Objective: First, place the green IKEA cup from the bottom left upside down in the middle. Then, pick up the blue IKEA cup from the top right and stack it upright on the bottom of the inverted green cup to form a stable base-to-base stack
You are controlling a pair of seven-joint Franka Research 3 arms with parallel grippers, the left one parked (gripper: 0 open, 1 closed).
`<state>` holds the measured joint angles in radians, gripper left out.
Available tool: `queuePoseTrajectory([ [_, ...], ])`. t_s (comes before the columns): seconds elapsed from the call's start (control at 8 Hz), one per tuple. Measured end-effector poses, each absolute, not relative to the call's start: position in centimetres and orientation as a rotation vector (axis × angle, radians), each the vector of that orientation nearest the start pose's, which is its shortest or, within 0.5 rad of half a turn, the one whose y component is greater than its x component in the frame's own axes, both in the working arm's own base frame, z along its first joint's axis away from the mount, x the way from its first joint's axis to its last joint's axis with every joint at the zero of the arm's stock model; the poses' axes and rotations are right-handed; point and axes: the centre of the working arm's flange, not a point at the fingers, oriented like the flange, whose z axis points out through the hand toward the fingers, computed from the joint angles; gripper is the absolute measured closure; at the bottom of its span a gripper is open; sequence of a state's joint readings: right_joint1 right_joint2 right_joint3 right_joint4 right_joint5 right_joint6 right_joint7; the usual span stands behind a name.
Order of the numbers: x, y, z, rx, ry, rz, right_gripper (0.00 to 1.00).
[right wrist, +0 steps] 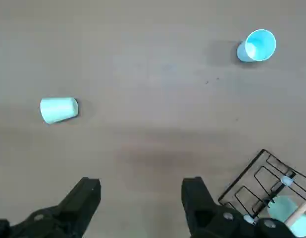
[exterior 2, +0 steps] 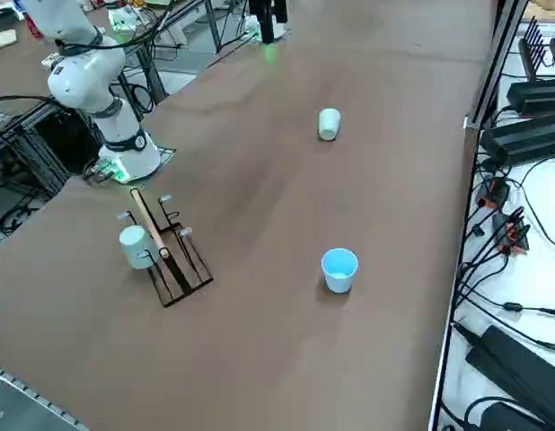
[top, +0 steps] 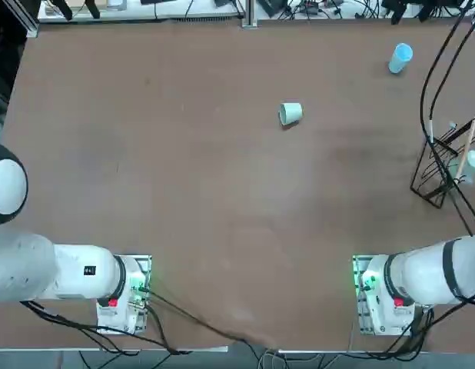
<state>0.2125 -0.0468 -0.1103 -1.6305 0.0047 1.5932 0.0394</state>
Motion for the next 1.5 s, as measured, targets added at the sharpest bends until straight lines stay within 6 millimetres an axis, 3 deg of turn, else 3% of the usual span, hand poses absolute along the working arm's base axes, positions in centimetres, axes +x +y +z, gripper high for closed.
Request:
queuePoseTrajectory([
  [0.38, 53.9, 5.6, 62.5, -3.129, -0.103, -0.017, 0.0],
  [0.62, 53.9, 6.8, 62.2, -3.125, -0.146, -0.008, 0.0],
  [0.75, 54.1, 8.6, 61.4, -3.118, -0.245, 0.008, 0.0],
  [1.0, 54.9, 15.0, 57.9, -3.077, -0.581, 0.056, 0.0],
  [1.25, 55.9, 21.6, 52.3, -2.944, -1.081, 0.108, 0.0],
  [1.5, 57.1, 25.3, 47.0, -2.756, -1.497, 0.125, 0.0],
])
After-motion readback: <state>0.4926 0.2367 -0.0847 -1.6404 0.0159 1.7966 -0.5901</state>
